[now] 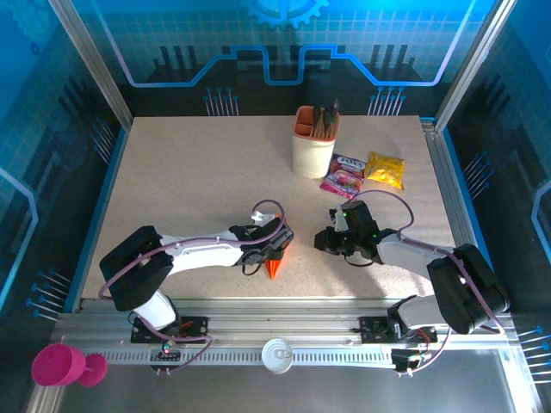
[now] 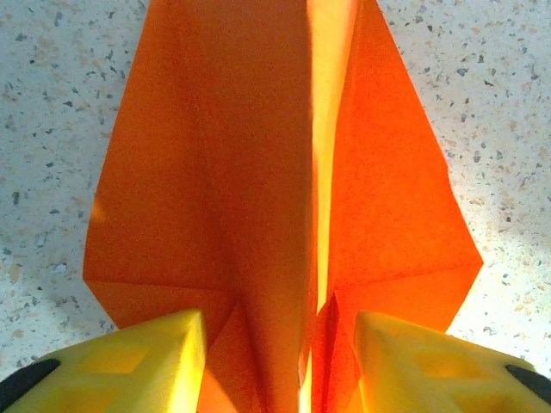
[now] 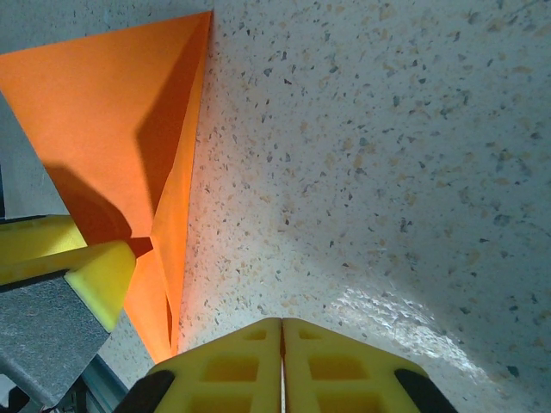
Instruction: Fold a paper plane with a square sheet of paper (pick it up from the middle)
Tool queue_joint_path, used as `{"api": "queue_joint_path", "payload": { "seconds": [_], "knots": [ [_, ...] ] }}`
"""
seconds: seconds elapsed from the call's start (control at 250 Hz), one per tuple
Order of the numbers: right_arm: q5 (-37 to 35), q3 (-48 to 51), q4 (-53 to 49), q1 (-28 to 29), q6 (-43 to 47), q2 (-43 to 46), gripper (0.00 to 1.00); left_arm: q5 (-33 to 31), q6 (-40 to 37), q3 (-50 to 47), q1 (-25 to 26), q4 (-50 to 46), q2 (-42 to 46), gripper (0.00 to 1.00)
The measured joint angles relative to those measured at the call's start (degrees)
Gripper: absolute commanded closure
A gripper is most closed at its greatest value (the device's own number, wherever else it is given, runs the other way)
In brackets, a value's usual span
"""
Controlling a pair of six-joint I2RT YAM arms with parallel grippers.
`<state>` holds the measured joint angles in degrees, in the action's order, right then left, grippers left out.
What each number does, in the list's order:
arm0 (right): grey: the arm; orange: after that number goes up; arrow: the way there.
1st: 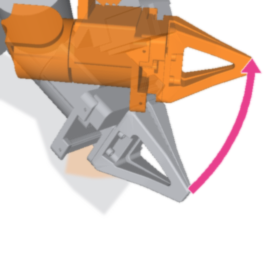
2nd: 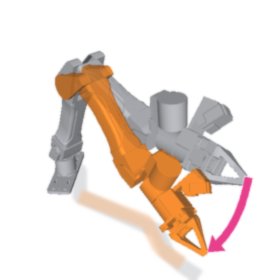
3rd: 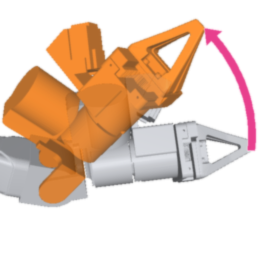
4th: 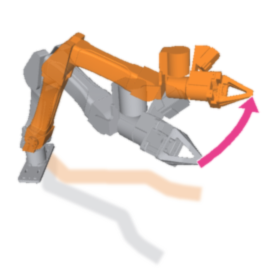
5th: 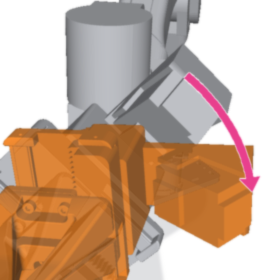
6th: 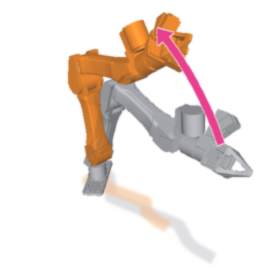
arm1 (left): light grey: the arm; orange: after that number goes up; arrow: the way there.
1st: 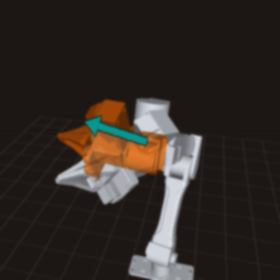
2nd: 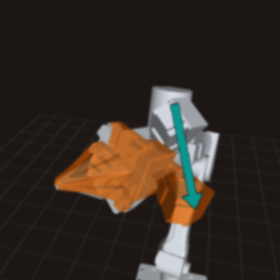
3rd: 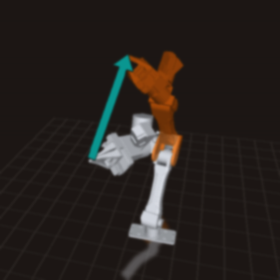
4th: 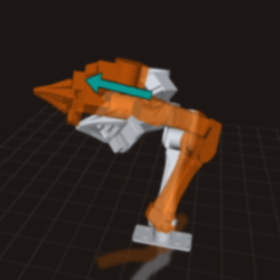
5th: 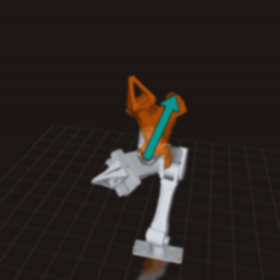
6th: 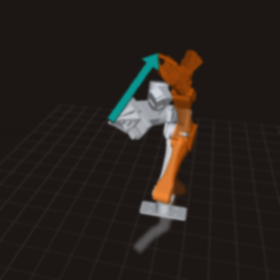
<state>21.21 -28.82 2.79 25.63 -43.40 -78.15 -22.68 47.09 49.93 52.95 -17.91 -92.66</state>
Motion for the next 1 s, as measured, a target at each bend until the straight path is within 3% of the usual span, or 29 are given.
{"api": "queue_joint_path", "payload": {
  "seconds": [0.124, 0.559, 0.791, 0.891, 0.999],
  "knots": [
    [0.0, 0.0, 0.0, 0.0, 0.0, 0.0, 0.91, -0.2, -0.5, 0.0, 0.2, 0.0, -0.9, 0.42],
    [0.0, 0.0, 0.0, 0.0, 0.0, 0.1, 0.91, -1.7, -1.9, 0.8, 0.5, -1.1, -3.3, 0.4],
    [0.0, -0.4, -2.4, 0.0, 0.5, 2.5, 0.88, -3.3, -5.7, 6.2, 0.5, -4.9, -1.0, 0.27],
    [0.0, -1.6, -4.6, -0.2, 1.1, 4.7, 0.76, -4.6, -7.2, 8.8, 0.5, -6.5, 2.9, 0.19],
    [-0.3, -3.9, -8.4, -1.7, 2.4, 8.1, 0.37, -6.6, -8.7, 11.0, 0.0, -8.8, 7.8, 0.13]
  ]
}}
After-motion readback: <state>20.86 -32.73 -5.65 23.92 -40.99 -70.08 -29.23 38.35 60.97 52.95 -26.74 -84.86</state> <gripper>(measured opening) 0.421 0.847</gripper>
